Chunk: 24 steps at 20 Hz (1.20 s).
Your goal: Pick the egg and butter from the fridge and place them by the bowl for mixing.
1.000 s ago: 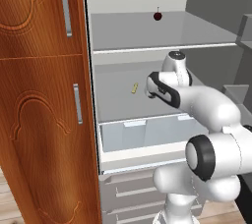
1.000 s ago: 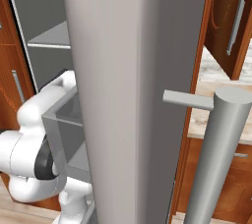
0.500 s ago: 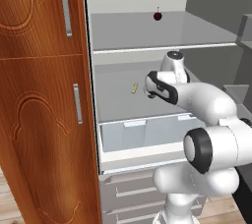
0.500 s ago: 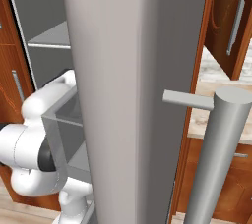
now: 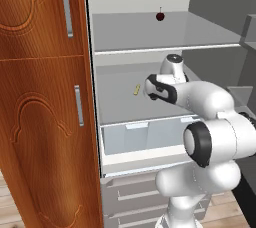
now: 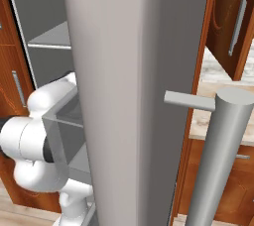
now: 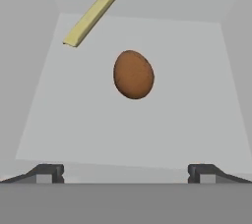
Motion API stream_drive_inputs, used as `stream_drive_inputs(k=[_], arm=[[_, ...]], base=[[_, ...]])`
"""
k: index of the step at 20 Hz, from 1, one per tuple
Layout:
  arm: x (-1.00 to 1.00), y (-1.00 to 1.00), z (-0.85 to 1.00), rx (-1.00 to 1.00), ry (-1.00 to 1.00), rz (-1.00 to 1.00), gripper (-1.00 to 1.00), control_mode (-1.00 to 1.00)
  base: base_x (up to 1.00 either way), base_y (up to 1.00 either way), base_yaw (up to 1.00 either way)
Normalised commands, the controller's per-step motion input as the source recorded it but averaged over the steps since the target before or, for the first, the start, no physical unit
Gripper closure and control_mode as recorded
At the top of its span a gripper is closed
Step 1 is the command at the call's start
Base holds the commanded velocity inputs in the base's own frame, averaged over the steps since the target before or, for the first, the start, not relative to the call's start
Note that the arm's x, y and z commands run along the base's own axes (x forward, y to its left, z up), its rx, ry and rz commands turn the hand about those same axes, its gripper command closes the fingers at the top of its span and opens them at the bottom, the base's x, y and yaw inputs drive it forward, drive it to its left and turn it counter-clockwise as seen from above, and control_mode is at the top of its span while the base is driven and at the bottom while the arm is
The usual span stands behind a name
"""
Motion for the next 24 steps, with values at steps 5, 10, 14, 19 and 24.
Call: stream_drive_inputs(k=[5, 10, 14, 19, 24], arm=[[0.24, 0.0, -0.03, 0.0, 0.0, 0.0, -1.0, -1.0], [0.14, 0.0, -0.01, 0.0, 0.0, 0.0, -1.0, -1.0], [0.14, 0.0, -0.07, 0.0, 0.0, 0.0, -1.0, -1.0], [0.19, 0.0, -0.08, 0.0, 0.0, 0.0, -1.0, -1.0], [0.21, 0.0, -0.1, 0.0, 0.0, 0.0, -1.0, -1.0]], base=[[0.0, 0.0, 0.0], [0.0, 0.0, 0.0], [0.0, 0.0, 0.0], [0.0, 0.0, 0.0], [0.0, 0.0, 0.0]])
